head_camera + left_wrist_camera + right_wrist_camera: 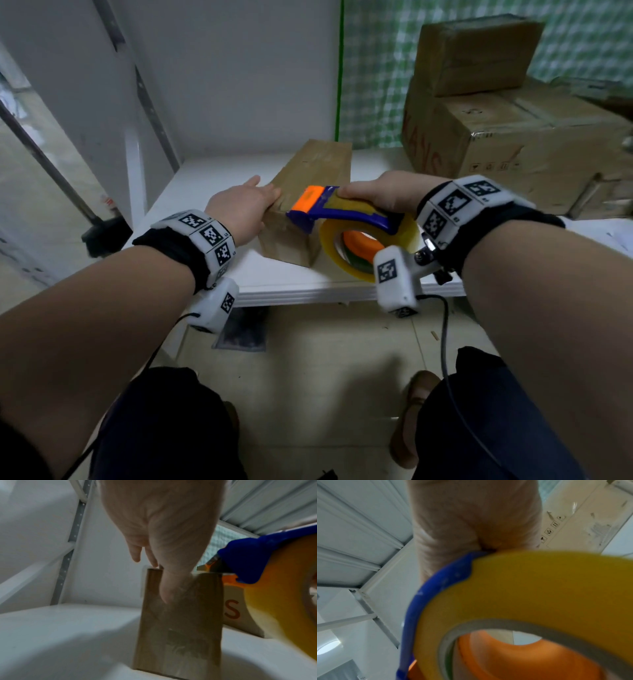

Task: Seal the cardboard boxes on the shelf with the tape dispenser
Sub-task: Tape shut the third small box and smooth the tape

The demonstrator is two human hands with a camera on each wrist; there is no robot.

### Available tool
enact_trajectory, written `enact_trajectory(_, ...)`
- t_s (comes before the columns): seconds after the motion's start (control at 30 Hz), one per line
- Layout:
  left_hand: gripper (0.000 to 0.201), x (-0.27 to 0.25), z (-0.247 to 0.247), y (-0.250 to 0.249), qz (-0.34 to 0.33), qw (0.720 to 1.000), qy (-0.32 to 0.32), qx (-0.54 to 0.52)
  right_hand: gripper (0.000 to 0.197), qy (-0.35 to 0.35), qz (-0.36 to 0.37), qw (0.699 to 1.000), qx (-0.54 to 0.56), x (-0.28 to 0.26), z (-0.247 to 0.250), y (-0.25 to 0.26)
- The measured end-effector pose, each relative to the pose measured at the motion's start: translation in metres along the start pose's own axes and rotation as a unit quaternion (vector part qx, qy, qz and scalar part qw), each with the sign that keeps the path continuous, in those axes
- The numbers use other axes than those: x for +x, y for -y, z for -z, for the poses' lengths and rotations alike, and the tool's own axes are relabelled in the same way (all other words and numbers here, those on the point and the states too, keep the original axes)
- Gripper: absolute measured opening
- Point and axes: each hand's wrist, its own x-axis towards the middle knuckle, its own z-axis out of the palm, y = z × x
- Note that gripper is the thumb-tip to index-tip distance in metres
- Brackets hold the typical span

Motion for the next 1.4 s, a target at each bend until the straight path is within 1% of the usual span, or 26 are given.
enact_trajectory(0.03,0.055,0.0,0.0,-0.002,-0.006,1.0,0.002,0.003,0.046,-0.001,-0.001,1.0,0.011,0.0,-0.003,0.001)
enact_trajectory(0.13,0.091,-0.003,-0.003,-0.014,-0.044,0.998,0.043,-0.008,0.047,0.002,-0.012,0.999,0.045,0.002,-0.007,-0.005)
enact_trajectory(0.17,0.097,-0.003,-0.003,-0.018,-0.055,0.998,0.039,-0.012,0.049,0.005,-0.015,0.998,0.057,0.003,-0.009,-0.008)
enact_trajectory(0.23,0.103,-0.003,-0.005,-0.021,-0.069,0.997,0.024,-0.014,0.054,0.007,-0.018,0.997,0.081,0.004,-0.013,-0.014)
enact_trajectory(0.37,0.108,0.0,-0.009,-0.018,-0.063,0.997,0.041,-0.017,0.054,0.012,-0.018,0.992,0.128,0.007,-0.023,-0.023)
enact_trajectory(0.5,0.104,-0.002,-0.006,-0.019,-0.065,0.996,0.053,-0.006,0.054,0.021,-0.011,0.981,0.191,0.011,-0.028,-0.034)
enact_trajectory(0.6,0.1,-0.003,-0.001,-0.022,-0.059,0.996,0.061,-0.012,0.06,0.036,0.001,0.976,0.216,0.012,-0.028,-0.043)
enact_trajectory(0.67,0.1,-0.003,0.0,-0.025,-0.052,0.996,0.065,-0.017,0.059,0.041,0.005,0.972,0.233,0.011,-0.029,-0.047)
enact_trajectory(0.87,0.101,-0.002,0.004,-0.028,-0.027,0.996,0.084,-0.007,0.056,0.038,0.008,0.967,0.252,0.006,-0.031,-0.065)
enact_trajectory(1.0,0.098,-0.004,0.008,-0.031,-0.02,0.995,0.097,-0.01,0.056,0.061,-0.009,0.963,0.261,-0.001,-0.025,-0.086)
enact_trajectory(1.07,0.094,-0.005,0.012,-0.033,-0.015,0.994,0.109,-0.018,0.052,0.073,-0.018,0.961,0.268,-0.005,-0.024,-0.091)
enact_trajectory(1.13,0.087,-0.005,0.017,-0.034,-0.002,0.991,0.129,-0.037,0.054,0.077,-0.02,0.963,0.257,-0.007,-0.025,-0.091)
enact_trajectory(1.23,0.08,-0.003,0.026,-0.036,0.028,0.979,0.172,-0.103,0.053,0.071,-0.022,0.97,0.23,-0.006,-0.029,-0.084)
enact_trajectory(1.3,0.081,-0.001,0.031,-0.038,0.043,0.97,0.191,-0.142,0.052,0.065,-0.024,0.974,0.217,-0.005,-0.031,-0.079)
enact_trajectory(1.33,0.076,0.001,0.031,-0.039,0.042,0.971,0.192,-0.138,0.051,0.066,-0.026,0.975,0.213,-0.004,-0.032,-0.076)
enact_trajectory(1.4,0.057,0.006,0.028,-0.041,0.036,0.975,0.17,-0.137,0.05,0.07,-0.031,0.974,0.213,-0.004,-0.033,-0.072)
